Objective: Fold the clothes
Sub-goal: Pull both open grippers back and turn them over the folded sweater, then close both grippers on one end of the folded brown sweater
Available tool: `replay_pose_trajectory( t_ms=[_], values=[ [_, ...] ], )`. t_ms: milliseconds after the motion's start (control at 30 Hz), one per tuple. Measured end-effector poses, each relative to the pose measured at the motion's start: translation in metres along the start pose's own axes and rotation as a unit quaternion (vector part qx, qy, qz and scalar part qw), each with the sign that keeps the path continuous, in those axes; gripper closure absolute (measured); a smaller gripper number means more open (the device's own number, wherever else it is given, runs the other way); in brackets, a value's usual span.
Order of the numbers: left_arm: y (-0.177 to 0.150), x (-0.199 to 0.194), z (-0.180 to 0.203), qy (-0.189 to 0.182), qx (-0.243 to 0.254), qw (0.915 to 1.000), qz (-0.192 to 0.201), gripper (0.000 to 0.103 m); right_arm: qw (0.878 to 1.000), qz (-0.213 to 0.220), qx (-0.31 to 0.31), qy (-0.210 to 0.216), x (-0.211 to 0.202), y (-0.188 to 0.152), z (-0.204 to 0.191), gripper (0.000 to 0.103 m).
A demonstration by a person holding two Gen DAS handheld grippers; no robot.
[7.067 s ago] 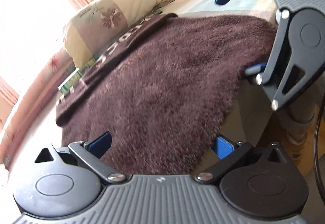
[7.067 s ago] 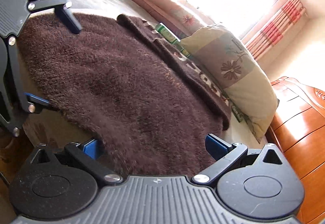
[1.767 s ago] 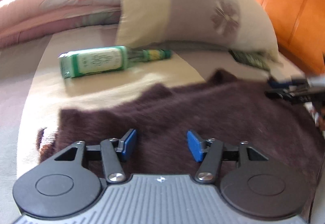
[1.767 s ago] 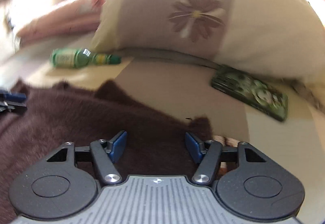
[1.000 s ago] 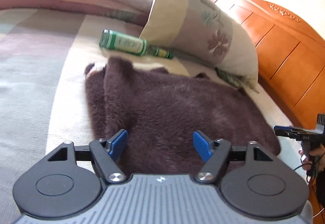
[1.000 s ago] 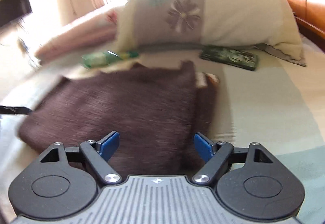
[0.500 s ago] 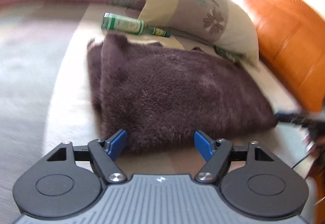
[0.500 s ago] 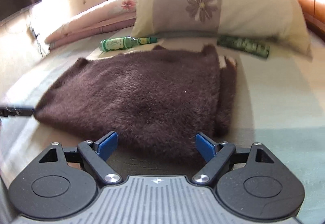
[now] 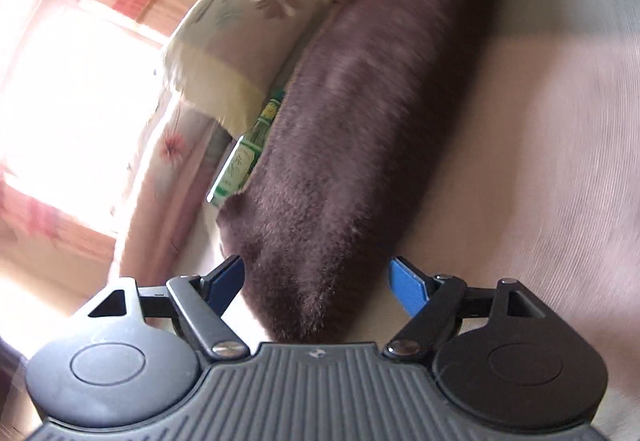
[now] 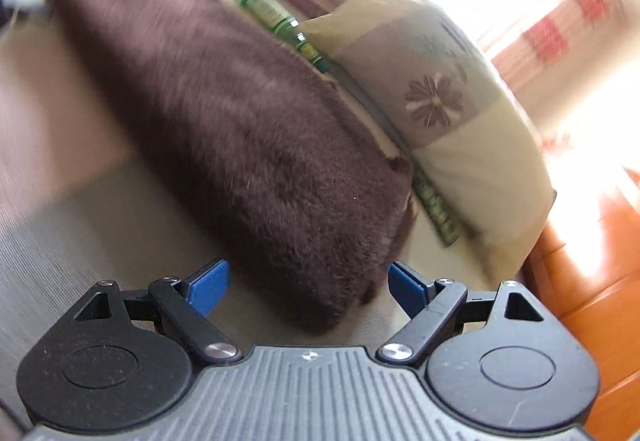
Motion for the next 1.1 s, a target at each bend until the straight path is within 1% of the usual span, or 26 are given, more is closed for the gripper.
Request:
replay_pose_trajectory(
  t_ms=[33, 100, 167, 300, 400, 533, 633, 733, 800, 833, 867, 900, 933, 967, 1000, 1033, 1067, 1100],
  values=[
    [-0.001, 0.003, 0.004, 0.008, 0.015, 0.9999, 0.003, 0.022, 1.000, -0.007, -0.027, -0.012, 0.005, -0.001, -0.004, 0.013],
    [-0.003, 0.008, 0.012, 0.024, 0.044, 0.9987, 0.009, 0.022, 0.998, -0.018, -0.059, -0.022, 0.014, 0.000, -0.010, 0.013],
    [0.000, 0.014, 0.014, 0.029, 0.051, 0.9981, 0.017, 0.023, 0.996, -0.023, -0.083, -0.030, 0.022, 0.003, -0.013, 0.012],
    [0.010, 0.026, 0.019, 0.035, 0.075, 0.9958, 0.039, 0.023, 0.993, -0.012, -0.109, -0.035, 0.035, 0.027, -0.014, 0.010],
    [0.023, 0.034, 0.024, 0.036, 0.091, 0.9935, 0.057, 0.023, 0.989, 0.002, -0.143, -0.039, 0.045, 0.047, -0.023, 0.010],
    [0.038, 0.038, 0.031, 0.038, 0.103, 0.9908, 0.079, 0.022, 0.984, 0.003, -0.173, -0.042, 0.050, 0.061, -0.029, 0.010],
    [0.034, 0.040, 0.028, 0.035, 0.109, 0.9903, 0.079, 0.021, 0.983, -0.005, -0.178, -0.040, 0.048, 0.050, -0.023, 0.010],
    [0.016, 0.046, 0.026, 0.061, 0.138, 0.9852, 0.081, 0.021, 0.982, -0.032, -0.178, -0.054, 0.049, 0.029, -0.006, 0.010],
    [0.007, 0.051, 0.026, 0.077, 0.157, 0.9816, 0.076, 0.023, 0.983, -0.044, -0.169, -0.057, 0.050, 0.022, 0.002, 0.010],
    [0.006, 0.053, 0.026, 0.078, 0.159, 0.9815, 0.073, 0.023, 0.983, -0.047, -0.169, -0.057, 0.051, 0.021, 0.003, 0.010],
    [0.008, 0.054, 0.027, 0.075, 0.163, 0.9812, 0.071, 0.027, 0.982, -0.049, -0.173, -0.056, 0.052, 0.021, 0.002, 0.011],
    [0.010, 0.053, 0.032, 0.073, 0.177, 0.9787, 0.074, 0.029, 0.980, -0.049, -0.184, -0.054, 0.053, 0.024, -0.002, 0.013],
    [0.013, 0.052, 0.036, 0.071, 0.191, 0.9760, 0.077, 0.038, 0.977, -0.046, -0.200, -0.053, 0.055, 0.027, -0.009, 0.016],
    [0.016, 0.052, 0.041, 0.069, 0.205, 0.9732, 0.079, 0.051, 0.974, -0.044, -0.216, -0.051, 0.056, 0.030, -0.016, 0.025],
    [0.017, 0.052, 0.047, 0.061, 0.211, 0.9726, 0.078, 0.059, 0.972, -0.042, -0.226, -0.047, 0.057, 0.032, -0.022, 0.035],
    [0.019, 0.052, 0.054, 0.054, 0.216, 0.9719, 0.076, 0.076, 0.971, -0.042, -0.232, -0.042, 0.059, 0.034, -0.028, 0.040],
    [0.021, 0.052, 0.060, 0.046, 0.222, 0.9712, 0.074, 0.087, 0.970, -0.044, -0.237, -0.038, 0.061, 0.034, -0.032, 0.050],
    [0.021, 0.052, 0.060, 0.047, 0.219, 0.9718, 0.074, 0.088, 0.970, -0.043, -0.238, -0.037, 0.061, 0.034, -0.034, 0.056]
  ],
)
Point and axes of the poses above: each gripper's, at about its wrist camera, not at the fingertips, and x roughly the way its jaws point, z to its right, y to its top, the point moved 5 cm from there along x, roughly the way its jaws point, and after that the axes turned 15 degrees about y, right-handed, at the moved point
